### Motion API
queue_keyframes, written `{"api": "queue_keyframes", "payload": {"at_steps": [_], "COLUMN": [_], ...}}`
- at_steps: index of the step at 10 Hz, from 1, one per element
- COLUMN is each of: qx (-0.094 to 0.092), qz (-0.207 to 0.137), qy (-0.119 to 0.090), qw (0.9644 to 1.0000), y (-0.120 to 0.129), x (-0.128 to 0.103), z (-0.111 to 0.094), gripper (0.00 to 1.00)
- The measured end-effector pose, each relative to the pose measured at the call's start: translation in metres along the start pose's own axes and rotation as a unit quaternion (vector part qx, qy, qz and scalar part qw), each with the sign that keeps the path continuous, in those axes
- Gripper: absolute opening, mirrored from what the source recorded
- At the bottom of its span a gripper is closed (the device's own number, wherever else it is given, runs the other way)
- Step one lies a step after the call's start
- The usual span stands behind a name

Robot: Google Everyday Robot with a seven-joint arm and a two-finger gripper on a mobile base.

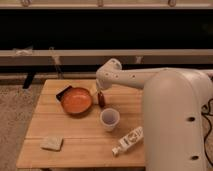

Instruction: Stand the bottle upright

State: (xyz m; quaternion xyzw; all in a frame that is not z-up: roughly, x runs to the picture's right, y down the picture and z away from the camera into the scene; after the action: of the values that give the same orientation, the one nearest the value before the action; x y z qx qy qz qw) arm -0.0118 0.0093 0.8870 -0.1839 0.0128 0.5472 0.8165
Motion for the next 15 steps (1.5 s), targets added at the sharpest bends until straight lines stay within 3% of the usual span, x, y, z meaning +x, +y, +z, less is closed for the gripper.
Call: {"api": "queue_keyframes", "payload": {"at_steps": [2, 8, 10, 12, 14, 15], "qx": [0.004, -0.022, -0.013, -0.002, 0.0, -0.005], "qz": [-0.001, -0.023, -0.027, -0.03, -0.061, -0.082], "qy": [-0.006, -0.054, -0.059, -0.045, 0.007, 0.034], "qw": [1.0, 0.998, 0.9978, 0.9985, 0.9981, 0.996], "y": [0.0, 0.088, 0.099, 0.091, 0.076, 0.069], "x": [0.023, 0.116, 0.155, 0.187, 0.216, 0.229], "z": [-0.022, -0.115, -0.149, -0.167, -0.17, -0.166], "gripper": [0.8, 0.8, 0.8, 0.8, 0.8, 0.8]}}
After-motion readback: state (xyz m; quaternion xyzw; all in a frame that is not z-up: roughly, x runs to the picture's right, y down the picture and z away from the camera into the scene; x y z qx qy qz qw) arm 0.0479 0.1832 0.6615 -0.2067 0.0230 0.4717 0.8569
